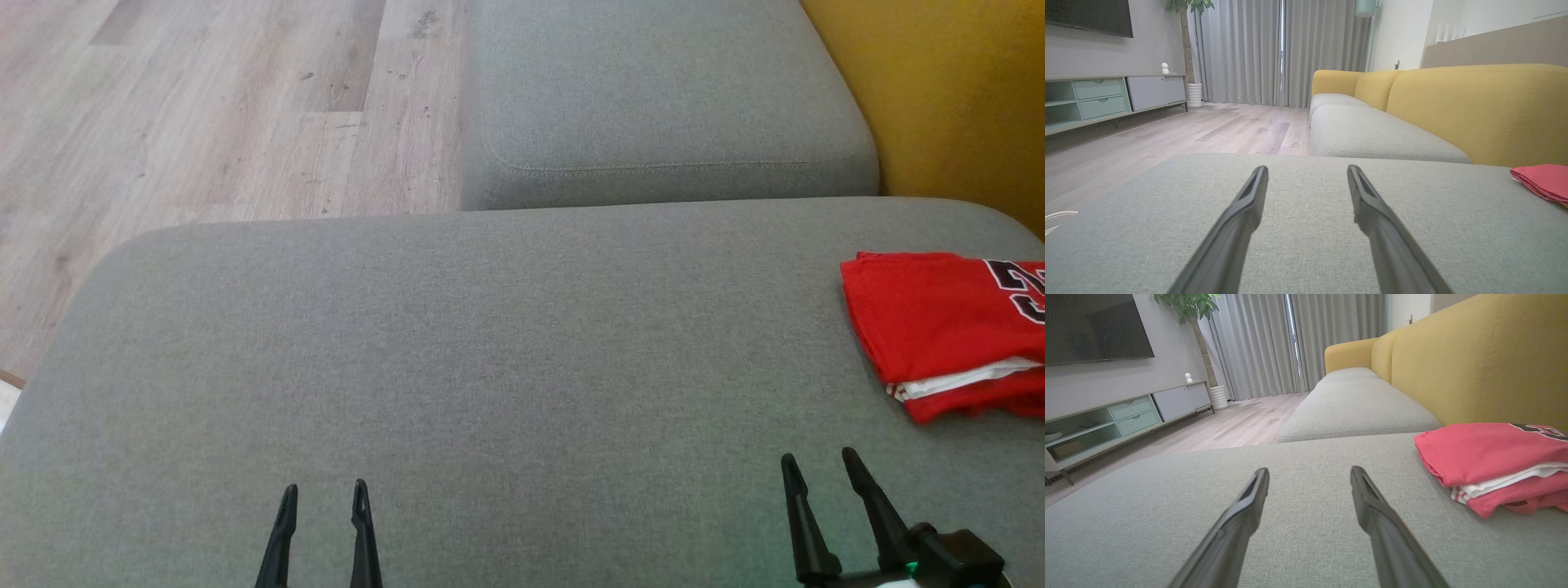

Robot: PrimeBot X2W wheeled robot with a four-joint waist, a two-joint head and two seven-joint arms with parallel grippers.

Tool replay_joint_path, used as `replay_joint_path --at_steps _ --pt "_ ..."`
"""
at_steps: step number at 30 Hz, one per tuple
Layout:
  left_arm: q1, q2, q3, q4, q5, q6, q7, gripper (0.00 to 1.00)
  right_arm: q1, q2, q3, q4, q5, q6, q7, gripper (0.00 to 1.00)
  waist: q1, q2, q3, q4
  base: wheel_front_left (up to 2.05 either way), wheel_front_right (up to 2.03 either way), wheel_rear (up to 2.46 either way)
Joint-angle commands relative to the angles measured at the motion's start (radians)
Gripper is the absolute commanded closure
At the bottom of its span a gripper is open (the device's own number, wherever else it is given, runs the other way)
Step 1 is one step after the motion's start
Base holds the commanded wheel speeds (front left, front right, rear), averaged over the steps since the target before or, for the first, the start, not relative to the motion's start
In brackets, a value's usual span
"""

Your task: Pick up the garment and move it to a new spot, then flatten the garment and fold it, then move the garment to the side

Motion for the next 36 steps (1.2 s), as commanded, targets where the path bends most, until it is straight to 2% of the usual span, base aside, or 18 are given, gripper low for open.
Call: replay_joint_path --at_steps 1,6,7,10,36 --pt "-0.028 -0.007 0.037 -0.034 0.007 -0.003 -0.01 0.0 -0.033 -0.013 0.025 -0.036 -0.009 -0.001 -0.011 0.0 0.0 -0.0001 0.0 0.0 0.0 0.0 0.0" --pt "-0.028 -0.007 0.036 -0.035 0.009 0.0 -0.01 0.0 -0.034 -0.013 0.026 -0.035 -0.004 -0.001 -0.011 0.0 0.0 -0.0001 -0.001 -0.002 0.0 0.0 0.0" --pt "0.0 0.0 0.0 0.0 0.0 0.0 0.0 1.0 0.0 0.0 0.002 0.0 -0.001 0.0 0.0 1.0 0.0 -0.0001 -0.001 -0.002 0.0 0.0 0.0" --pt "0.008 0.0 -0.003 0.058 -0.002 0.001 0.005 1.0 0.013 0.001 0.004 0.055 0.0 0.0 0.002 1.0 0.0 -0.0001 -0.001 -0.003 0.0 0.0 0.0" --pt "-0.069 0.015 0.048 0.089 -0.31 -0.06 0.059 1.0 -0.059 -0.004 -0.022 0.063 0.295 0.0 0.061 1.0 0.0 -0.0001 0.026 -0.012 0.0 0.0 0.0"
